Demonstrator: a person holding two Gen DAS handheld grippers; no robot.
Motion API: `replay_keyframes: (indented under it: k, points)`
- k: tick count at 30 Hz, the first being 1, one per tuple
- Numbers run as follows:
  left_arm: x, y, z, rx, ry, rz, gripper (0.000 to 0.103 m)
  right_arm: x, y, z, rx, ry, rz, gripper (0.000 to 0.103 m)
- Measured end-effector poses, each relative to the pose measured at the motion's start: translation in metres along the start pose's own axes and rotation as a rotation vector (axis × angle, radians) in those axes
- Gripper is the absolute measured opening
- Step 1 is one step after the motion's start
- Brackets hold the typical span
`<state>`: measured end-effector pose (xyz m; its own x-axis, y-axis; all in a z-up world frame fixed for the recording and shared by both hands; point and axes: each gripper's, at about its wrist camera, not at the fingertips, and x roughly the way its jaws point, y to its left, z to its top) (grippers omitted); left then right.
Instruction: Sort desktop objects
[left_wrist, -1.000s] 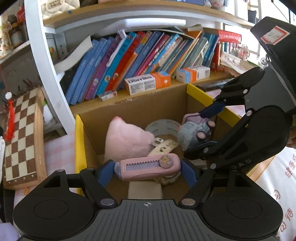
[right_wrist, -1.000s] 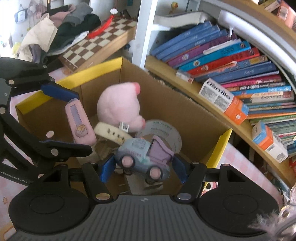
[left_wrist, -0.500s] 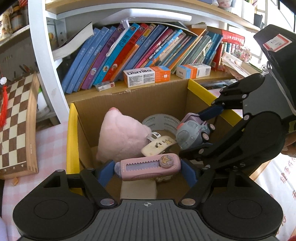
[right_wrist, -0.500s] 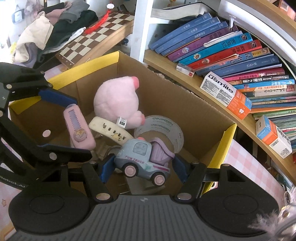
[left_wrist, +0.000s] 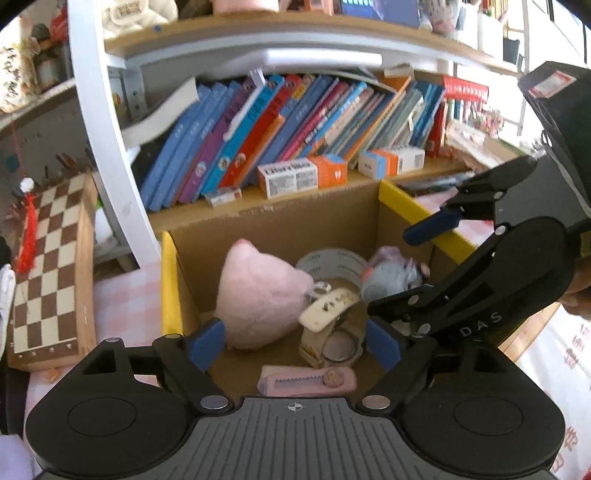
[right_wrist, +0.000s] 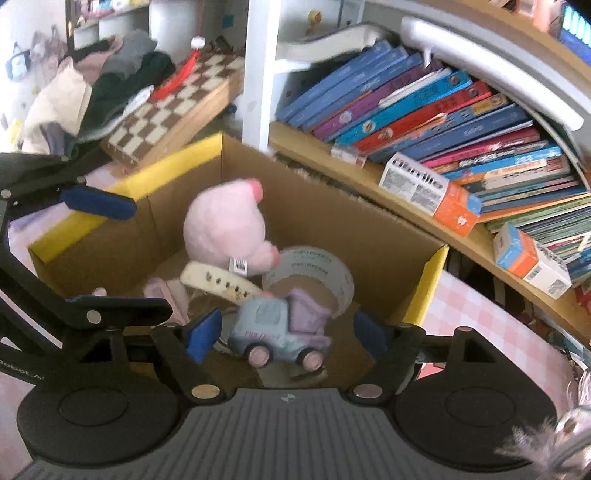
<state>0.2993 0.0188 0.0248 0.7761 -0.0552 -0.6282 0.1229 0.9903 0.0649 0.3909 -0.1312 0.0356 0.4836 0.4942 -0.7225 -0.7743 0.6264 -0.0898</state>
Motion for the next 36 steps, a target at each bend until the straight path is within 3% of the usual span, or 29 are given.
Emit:
replay_keyframes:
  k: [6, 16, 28, 36]
  points:
    - [-0.036, -0.003, 0.003, 0.003, -0.084, 0.031, 0.096, -0.039, 0.001, -0.002, 0.085, -0.088, -0.036, 0.086]
    - [-0.092, -0.006, -0.015, -0.042, -0.162, 0.037, 0.097, -0.097, 0.017, -0.028, 0.197, -0.157, -0.095, 0.087]
    - [-0.127, -0.019, -0.068, -0.056, -0.116, 0.03, 0.097, -0.127, 0.071, -0.085, 0.305, -0.135, -0.186, 0.088]
    - [-0.155, -0.03, -0.109, -0.084, -0.088, 0.074, 0.097, -0.144, 0.12, -0.131, 0.403, -0.109, -0.238, 0.088]
